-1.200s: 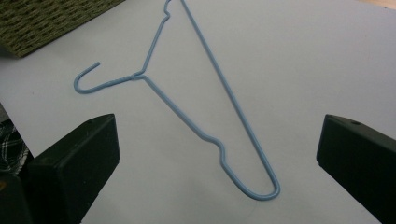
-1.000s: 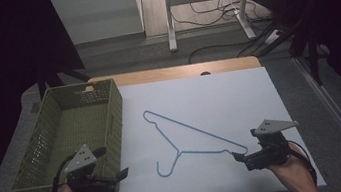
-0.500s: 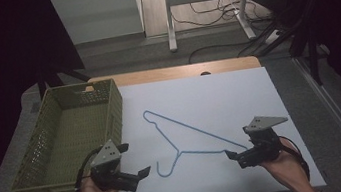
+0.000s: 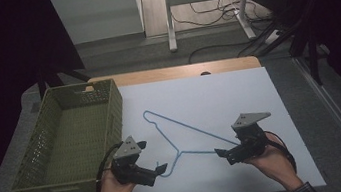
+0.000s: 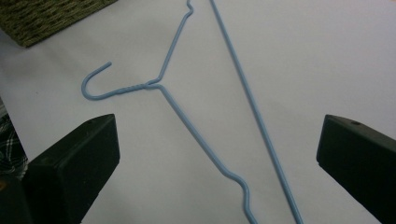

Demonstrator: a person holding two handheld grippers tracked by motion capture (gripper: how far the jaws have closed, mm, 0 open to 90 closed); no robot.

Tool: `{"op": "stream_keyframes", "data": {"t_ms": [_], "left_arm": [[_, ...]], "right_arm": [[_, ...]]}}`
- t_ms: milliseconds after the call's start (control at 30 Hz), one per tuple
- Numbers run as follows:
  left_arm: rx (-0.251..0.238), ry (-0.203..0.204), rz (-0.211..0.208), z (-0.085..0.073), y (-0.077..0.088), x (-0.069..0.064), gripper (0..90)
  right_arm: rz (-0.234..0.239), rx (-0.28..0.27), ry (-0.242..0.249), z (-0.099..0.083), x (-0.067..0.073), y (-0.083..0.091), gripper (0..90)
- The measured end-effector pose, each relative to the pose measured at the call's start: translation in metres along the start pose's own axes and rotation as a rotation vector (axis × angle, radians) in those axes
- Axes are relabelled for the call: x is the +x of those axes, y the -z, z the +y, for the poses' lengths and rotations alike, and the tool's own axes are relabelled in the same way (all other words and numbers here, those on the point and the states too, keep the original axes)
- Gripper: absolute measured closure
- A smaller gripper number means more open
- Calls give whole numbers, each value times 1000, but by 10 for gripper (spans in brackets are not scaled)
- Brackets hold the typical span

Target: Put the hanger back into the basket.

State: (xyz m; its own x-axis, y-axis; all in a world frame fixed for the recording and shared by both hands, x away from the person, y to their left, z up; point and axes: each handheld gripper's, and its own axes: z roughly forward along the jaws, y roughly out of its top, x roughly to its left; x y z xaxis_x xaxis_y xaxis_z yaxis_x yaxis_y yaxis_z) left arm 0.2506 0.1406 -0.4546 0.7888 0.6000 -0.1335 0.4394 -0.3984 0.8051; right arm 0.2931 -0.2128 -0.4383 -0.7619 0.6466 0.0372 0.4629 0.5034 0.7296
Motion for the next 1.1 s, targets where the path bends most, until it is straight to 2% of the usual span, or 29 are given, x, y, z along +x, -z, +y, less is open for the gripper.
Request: {"op": "stream_keyframes", "data": {"t_ms": [400, 533, 700, 800, 933, 1000, 1100], "left_arm": [[34, -6, 10, 1, -31, 13, 0], [37, -2, 13, 2, -38, 18, 0], [48, -6, 41, -1, -46, 23, 0], [47, 3, 64, -3, -45, 25, 1], [27, 15, 83, -5, -41, 26, 7], [22, 19, 86, -6, -40, 27, 8], [31, 16, 91, -7, -40, 28, 10]], "right_arm": [[35, 49, 29, 21, 3, -29, 4], [38, 69, 44, 28, 5, -43, 52], [57, 103, 70, 34, 8, -60, 115], [77, 126, 97, 36, 10, -71, 190], [101, 162, 169, 35, 14, -84, 377], [143, 193, 185, 34, 15, -91, 447], [165, 225, 239, 31, 16, -104, 554]]}}
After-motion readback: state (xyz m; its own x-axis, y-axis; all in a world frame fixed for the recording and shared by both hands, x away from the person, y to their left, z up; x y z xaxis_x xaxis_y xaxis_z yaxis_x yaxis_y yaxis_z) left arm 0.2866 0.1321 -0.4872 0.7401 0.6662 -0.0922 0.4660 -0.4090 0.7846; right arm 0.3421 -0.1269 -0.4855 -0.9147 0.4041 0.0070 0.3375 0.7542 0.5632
